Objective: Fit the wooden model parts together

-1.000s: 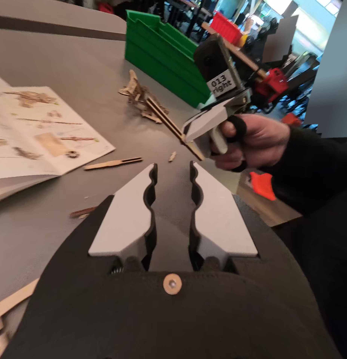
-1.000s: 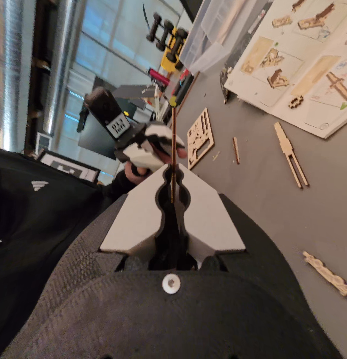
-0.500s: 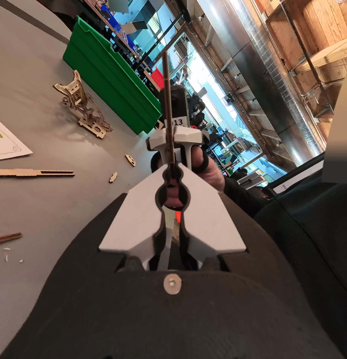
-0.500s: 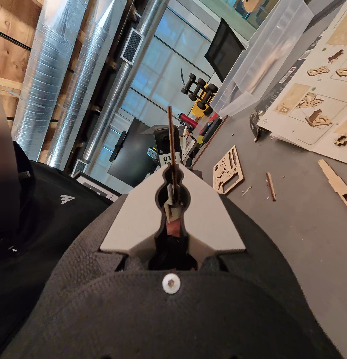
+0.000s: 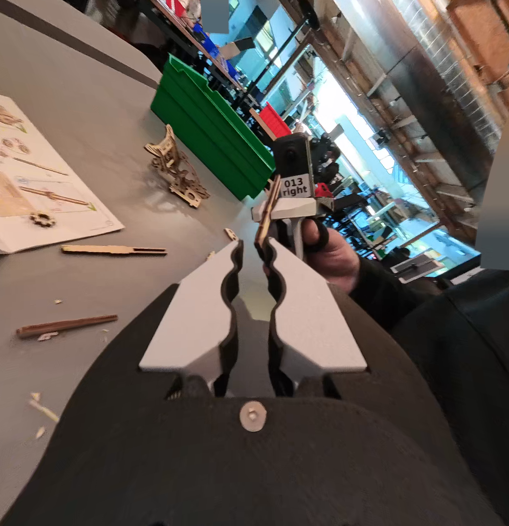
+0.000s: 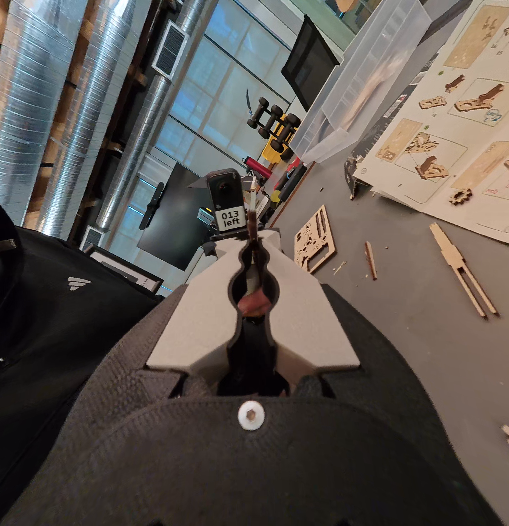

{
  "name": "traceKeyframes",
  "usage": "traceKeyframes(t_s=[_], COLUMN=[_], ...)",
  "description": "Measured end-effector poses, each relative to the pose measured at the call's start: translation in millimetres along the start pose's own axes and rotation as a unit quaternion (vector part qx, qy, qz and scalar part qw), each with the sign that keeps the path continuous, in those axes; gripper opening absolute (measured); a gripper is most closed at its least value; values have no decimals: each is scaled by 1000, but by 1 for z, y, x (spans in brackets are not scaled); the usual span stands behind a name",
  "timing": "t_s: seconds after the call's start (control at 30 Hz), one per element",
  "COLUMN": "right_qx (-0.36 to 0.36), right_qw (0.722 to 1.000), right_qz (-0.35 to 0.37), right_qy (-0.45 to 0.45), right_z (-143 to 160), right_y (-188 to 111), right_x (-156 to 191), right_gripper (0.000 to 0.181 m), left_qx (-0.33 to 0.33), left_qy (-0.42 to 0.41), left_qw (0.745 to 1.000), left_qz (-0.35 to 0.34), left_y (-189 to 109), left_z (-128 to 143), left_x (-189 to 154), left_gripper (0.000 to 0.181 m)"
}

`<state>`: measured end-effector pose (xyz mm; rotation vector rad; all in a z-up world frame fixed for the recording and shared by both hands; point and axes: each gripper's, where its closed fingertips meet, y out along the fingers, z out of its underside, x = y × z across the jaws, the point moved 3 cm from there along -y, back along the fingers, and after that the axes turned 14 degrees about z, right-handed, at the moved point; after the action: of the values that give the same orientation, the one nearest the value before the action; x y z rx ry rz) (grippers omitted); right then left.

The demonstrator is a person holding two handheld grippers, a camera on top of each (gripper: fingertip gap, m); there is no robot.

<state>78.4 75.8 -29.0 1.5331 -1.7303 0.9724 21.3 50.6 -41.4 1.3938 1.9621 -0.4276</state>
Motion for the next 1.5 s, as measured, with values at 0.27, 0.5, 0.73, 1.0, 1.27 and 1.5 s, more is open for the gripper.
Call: traceKeyframes(t_s=[0.27, 0.5, 0.73, 1.0, 1.27, 1.5], right_qx=[6, 18, 170, 244, 196, 129], right_qw=[1000, 1000, 983, 958, 963, 956], right_qz=[14, 0, 14, 44, 70, 147], right_qy=[-6, -4, -75, -148, -170, -219], right_z=[-3, -3, 32, 56, 40, 18], right_y=[-7, -8, -3, 3, 5, 2], right_x=[-5, -2, -1, 0, 0, -7], right_gripper=[1, 1, 1, 2, 8, 17], left_qx=[73, 89, 98, 103, -7, -77], left_qy=[84, 56, 43, 5, -48, -82], left_qw=[993, 994, 994, 994, 999, 993], left_qz=[-27, 15, -3, 35, 13, -20], left_y=[11, 13, -2, 11, 2, -4], left_z=[11, 19, -4, 14, -2, -12], left_x=[-7, -13, -4, -10, 2, 16], left_gripper=[3, 23, 31, 1, 1, 1])
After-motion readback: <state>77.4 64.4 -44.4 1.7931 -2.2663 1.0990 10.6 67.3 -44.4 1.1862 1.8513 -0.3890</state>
